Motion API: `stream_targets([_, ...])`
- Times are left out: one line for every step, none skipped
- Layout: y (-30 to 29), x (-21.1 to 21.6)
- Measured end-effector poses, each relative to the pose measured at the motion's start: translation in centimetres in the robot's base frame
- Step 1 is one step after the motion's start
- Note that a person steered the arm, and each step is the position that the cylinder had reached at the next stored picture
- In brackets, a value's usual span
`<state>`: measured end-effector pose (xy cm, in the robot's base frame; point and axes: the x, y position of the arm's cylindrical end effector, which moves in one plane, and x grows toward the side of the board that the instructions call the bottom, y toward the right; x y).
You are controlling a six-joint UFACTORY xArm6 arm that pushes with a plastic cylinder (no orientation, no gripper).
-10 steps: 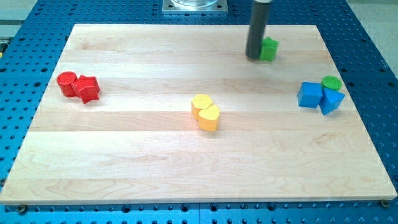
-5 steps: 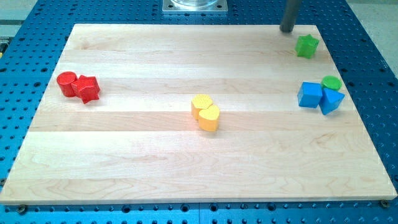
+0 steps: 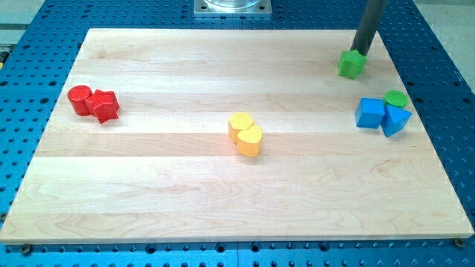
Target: Slide the green star top to the blue cube
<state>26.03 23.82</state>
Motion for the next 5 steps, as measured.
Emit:
stream_targets([-2.8,1.5])
stream_targets([-4.5,6.2])
stream_targets([-4.4,8.7])
stream_targets([-3.1,8.7])
stream_targets([-2.6,8.7])
